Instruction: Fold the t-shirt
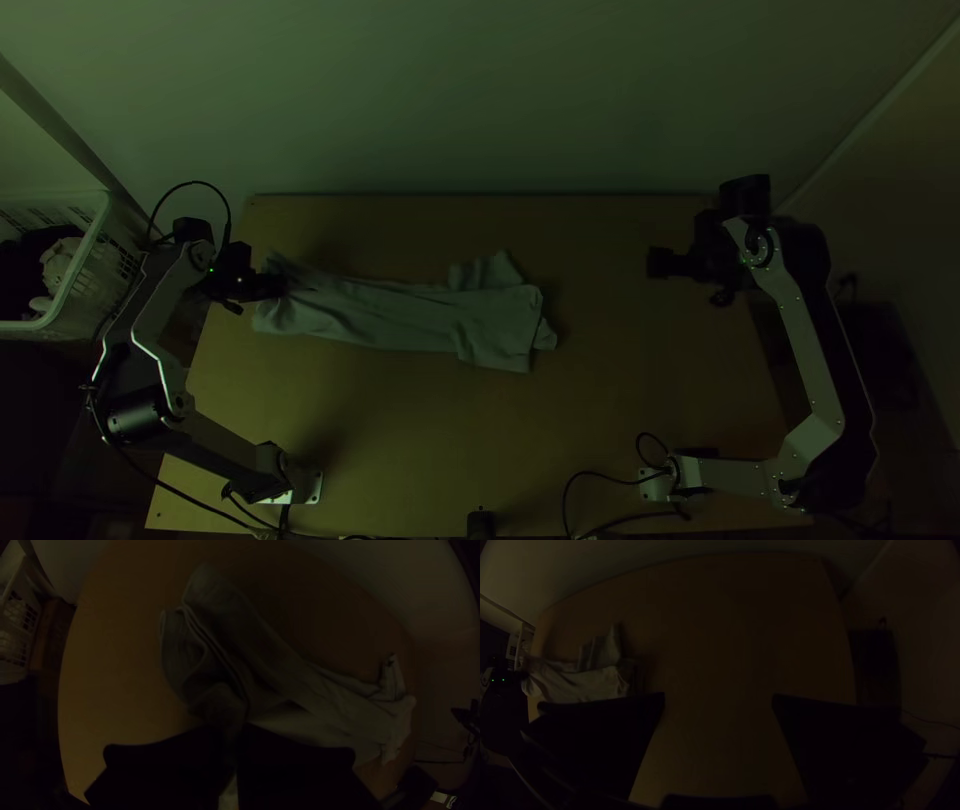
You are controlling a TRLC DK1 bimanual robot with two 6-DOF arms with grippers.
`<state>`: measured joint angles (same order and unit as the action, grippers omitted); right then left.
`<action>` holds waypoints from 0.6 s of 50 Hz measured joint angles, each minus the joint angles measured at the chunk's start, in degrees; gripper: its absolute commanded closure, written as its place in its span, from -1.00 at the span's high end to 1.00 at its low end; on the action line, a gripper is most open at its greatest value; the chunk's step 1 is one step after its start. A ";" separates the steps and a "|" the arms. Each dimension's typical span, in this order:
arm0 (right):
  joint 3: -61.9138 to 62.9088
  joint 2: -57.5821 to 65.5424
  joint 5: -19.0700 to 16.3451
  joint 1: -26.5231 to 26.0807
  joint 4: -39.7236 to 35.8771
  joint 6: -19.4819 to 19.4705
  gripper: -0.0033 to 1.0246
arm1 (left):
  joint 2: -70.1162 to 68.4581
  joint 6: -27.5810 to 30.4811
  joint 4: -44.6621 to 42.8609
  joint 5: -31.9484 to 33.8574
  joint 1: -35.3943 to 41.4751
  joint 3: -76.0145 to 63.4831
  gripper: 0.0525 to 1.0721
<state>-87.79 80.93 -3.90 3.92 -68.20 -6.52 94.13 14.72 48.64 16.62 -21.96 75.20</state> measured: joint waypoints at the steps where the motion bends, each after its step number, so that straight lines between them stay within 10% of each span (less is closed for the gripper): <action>1: 0.17 0.00 -0.02 0.00 0.24 0.20 0.91 | -0.24 0.35 0.17 -0.79 -0.11 0.28 -0.95; 30: 1.20 0.00 0.00 -1.14 2.86 1.05 0.91 | -5.73 2.84 19.52 -12.46 8.00 18.62 -0.95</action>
<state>-86.59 80.93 -3.90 2.79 -65.34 -5.48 88.40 17.56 68.16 4.16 -13.96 93.82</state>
